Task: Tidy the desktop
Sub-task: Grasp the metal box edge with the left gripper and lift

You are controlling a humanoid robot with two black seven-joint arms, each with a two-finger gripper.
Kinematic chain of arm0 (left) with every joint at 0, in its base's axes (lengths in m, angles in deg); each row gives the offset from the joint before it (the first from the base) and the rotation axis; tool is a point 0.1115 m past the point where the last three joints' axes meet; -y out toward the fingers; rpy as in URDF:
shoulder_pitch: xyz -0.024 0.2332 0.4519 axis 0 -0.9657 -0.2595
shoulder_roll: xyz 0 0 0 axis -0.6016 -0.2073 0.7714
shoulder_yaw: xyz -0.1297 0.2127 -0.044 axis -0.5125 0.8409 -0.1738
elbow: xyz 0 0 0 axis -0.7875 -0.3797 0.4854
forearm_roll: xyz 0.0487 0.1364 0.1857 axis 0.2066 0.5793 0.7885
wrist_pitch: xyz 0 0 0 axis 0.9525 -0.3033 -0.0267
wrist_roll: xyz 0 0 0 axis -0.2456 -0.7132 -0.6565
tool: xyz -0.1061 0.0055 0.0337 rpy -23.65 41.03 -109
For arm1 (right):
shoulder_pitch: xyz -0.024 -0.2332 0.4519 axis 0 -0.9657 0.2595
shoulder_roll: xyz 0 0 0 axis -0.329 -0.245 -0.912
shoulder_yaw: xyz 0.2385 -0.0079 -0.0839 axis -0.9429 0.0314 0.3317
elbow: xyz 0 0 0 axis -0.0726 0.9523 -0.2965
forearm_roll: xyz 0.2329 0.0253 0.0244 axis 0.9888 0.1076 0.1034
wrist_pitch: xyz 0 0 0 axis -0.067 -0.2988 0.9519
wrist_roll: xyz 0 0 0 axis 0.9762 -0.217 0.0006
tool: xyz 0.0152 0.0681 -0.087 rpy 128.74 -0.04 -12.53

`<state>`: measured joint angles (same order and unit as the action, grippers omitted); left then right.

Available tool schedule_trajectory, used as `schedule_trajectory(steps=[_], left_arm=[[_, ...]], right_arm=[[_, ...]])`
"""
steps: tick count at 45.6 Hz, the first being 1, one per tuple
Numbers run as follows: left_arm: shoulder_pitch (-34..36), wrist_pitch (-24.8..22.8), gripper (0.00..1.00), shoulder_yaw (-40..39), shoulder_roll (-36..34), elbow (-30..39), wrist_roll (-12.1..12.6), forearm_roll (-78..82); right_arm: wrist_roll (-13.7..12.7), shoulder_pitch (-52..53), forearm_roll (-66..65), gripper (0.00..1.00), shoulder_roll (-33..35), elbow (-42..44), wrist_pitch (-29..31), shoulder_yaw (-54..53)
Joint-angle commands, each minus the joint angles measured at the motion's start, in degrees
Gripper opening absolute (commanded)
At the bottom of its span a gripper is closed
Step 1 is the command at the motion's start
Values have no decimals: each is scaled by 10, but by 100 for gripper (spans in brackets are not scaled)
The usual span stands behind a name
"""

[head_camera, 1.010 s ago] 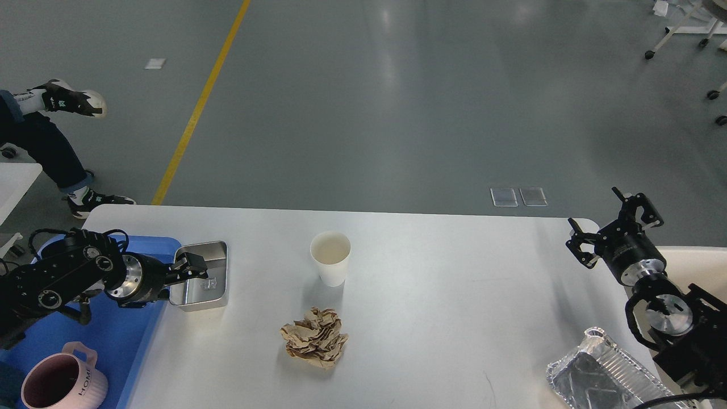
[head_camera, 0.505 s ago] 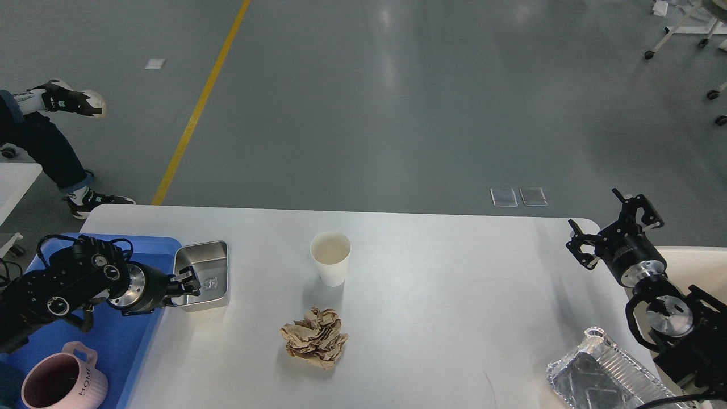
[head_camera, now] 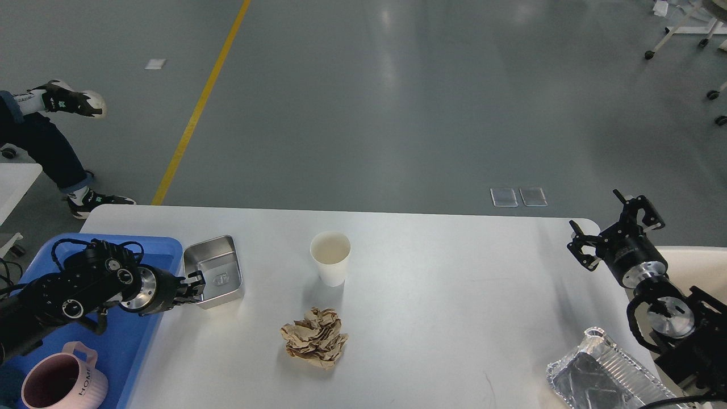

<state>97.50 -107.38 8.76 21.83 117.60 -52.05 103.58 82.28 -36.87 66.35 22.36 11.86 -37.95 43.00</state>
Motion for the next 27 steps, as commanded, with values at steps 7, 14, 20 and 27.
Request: schedule_trajectory(steps=[7,14,20,27], left_arm=[[4,-19,1,-1,-21,26,-13,7],[0,-14,0,-1,-108,117,-62,34],[0,-13,0,-3,-189,174,-111,67],[-2,-13,0,-6,-306,248,-147,66]], right_arm=[[0,0,0,100,1,1,0,0],[0,-1,0,100,4,1,0,0],[0,-1,0,100,4,1,0,0],[-1,-1,0,100,4,0,0,0]])
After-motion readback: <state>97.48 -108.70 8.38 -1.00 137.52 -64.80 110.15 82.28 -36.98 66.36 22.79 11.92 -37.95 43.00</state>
